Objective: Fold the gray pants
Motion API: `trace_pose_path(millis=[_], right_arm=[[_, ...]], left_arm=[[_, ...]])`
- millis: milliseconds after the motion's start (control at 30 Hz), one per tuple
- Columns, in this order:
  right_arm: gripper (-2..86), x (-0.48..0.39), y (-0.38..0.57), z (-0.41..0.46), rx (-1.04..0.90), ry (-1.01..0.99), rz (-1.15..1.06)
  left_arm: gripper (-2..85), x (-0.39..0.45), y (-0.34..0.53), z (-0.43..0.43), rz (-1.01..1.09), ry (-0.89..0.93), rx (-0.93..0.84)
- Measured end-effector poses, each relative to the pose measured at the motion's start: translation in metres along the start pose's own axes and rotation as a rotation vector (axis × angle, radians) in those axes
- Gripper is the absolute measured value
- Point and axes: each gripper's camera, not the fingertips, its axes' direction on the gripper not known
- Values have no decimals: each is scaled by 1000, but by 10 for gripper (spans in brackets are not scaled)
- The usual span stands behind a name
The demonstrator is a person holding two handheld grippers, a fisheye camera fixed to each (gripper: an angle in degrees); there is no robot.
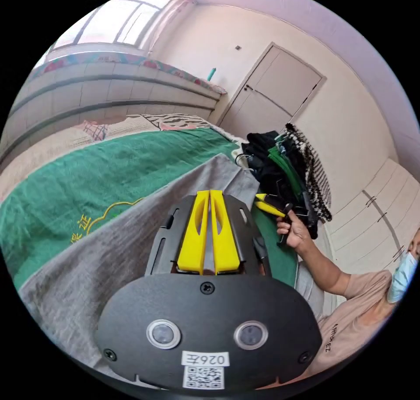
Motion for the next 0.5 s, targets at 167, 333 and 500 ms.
trace_pose_path(millis=[167,333,500], right_arm=[[106,21,15,-38,57,-101,28],[101,37,28,-64,53,-171,8],[95,57,45,-78,18,-203,-25]], left_arm=[[99,21,-66,74,134,-199,-83],[134,23,-122,159,218,-229,-190],[161,11,-166,242,264,-178,-343]])
